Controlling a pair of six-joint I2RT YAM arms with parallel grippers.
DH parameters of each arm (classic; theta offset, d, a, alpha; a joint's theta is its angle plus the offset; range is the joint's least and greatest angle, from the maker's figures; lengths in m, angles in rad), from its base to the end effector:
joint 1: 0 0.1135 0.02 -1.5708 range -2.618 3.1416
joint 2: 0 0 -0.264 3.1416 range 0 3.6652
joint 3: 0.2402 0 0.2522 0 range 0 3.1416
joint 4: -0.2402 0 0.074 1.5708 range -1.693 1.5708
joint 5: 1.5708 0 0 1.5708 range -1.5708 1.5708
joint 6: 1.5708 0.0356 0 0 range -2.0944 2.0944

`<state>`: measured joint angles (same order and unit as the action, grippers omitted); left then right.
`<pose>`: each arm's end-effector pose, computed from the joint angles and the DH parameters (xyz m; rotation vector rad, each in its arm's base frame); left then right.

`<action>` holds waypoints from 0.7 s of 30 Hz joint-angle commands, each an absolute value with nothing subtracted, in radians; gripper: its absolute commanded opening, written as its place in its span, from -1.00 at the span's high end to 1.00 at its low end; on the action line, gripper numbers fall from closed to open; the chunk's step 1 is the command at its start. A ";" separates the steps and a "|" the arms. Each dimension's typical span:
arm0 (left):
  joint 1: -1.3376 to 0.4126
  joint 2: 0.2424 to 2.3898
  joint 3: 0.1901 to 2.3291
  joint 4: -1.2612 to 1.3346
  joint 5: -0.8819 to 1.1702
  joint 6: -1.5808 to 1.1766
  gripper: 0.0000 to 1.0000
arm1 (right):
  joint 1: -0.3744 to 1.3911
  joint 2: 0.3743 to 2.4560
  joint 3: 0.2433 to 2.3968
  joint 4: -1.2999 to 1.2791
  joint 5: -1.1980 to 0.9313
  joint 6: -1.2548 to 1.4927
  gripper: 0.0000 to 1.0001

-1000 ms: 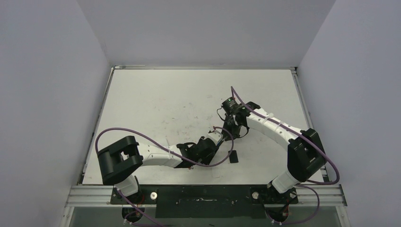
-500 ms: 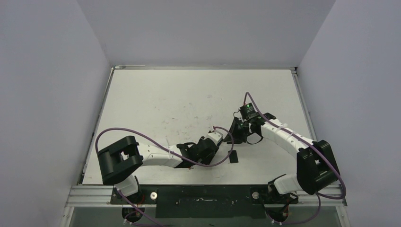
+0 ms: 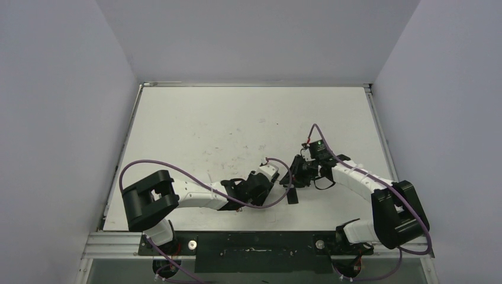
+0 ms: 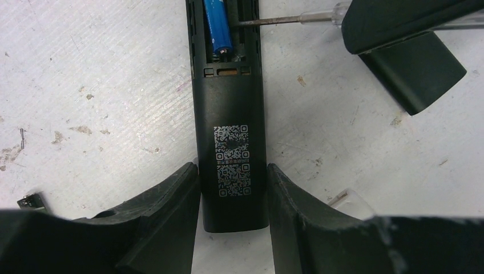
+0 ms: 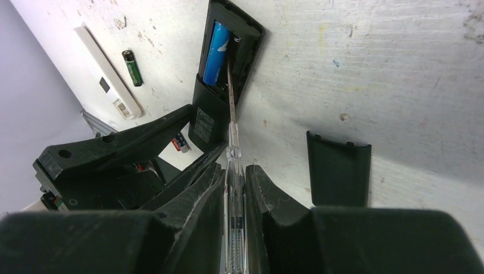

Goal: Unload the batteries from the remote control
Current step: Unload the battery from the remote control, then place the screwdriver at the center of the board.

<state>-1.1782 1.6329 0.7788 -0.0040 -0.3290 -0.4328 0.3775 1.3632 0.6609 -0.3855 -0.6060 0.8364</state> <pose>0.1304 -0.2847 0.1502 0.7345 2.2853 -0.3677 0.2150 0.1071 0.1679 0.4377 2.8460 1.1405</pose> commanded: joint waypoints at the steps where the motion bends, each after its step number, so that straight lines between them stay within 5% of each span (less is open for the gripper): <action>1: -1.193 1.610 0.764 0.029 -0.219 -0.437 0.33 | 0.351 1.347 0.622 -0.241 -0.582 0.803 0.89; 19: -1.192 1.557 0.739 -0.050 -0.164 -0.393 0.33 | 0.337 1.259 0.683 -0.328 -0.572 0.775 0.89; 21: -1.193 1.553 0.739 -0.060 -0.168 -0.391 0.20 | 0.336 1.249 0.704 -0.367 -0.567 0.762 0.89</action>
